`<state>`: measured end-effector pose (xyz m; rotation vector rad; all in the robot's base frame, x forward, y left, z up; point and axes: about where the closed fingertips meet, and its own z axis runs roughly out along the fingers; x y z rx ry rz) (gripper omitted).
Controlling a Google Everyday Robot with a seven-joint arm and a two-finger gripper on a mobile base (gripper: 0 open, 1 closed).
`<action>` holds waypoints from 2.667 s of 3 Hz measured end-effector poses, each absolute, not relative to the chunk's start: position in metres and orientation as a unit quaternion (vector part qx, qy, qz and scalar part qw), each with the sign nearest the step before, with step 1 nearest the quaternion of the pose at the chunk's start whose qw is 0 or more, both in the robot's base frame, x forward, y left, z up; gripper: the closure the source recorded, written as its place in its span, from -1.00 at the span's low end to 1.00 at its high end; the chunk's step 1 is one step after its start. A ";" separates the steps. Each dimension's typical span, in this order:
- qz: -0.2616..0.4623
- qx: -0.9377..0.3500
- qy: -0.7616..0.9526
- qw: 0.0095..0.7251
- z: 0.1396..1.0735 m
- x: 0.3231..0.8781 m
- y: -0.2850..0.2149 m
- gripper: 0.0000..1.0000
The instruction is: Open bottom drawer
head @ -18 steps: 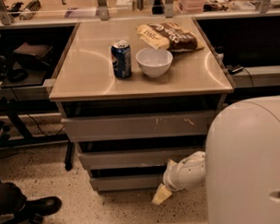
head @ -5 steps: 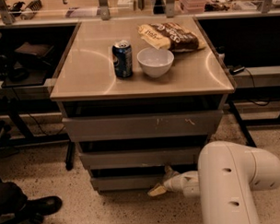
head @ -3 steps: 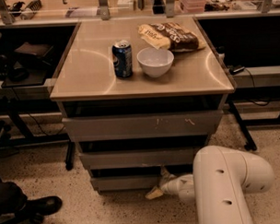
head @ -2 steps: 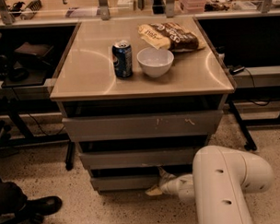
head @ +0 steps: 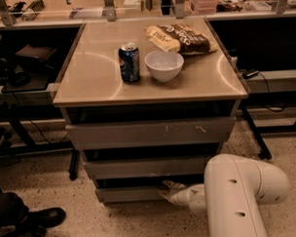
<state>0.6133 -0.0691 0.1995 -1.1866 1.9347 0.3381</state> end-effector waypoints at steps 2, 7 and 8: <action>0.134 -0.471 0.769 0.411 0.199 0.613 -0.069 1.00; 0.120 -0.470 0.783 0.390 0.201 0.573 -0.087 1.00; 0.115 -0.467 0.789 0.381 0.206 0.565 -0.098 1.00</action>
Offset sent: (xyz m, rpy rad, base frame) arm 0.0000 0.0000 0.0000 0.0000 0.0000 0.0000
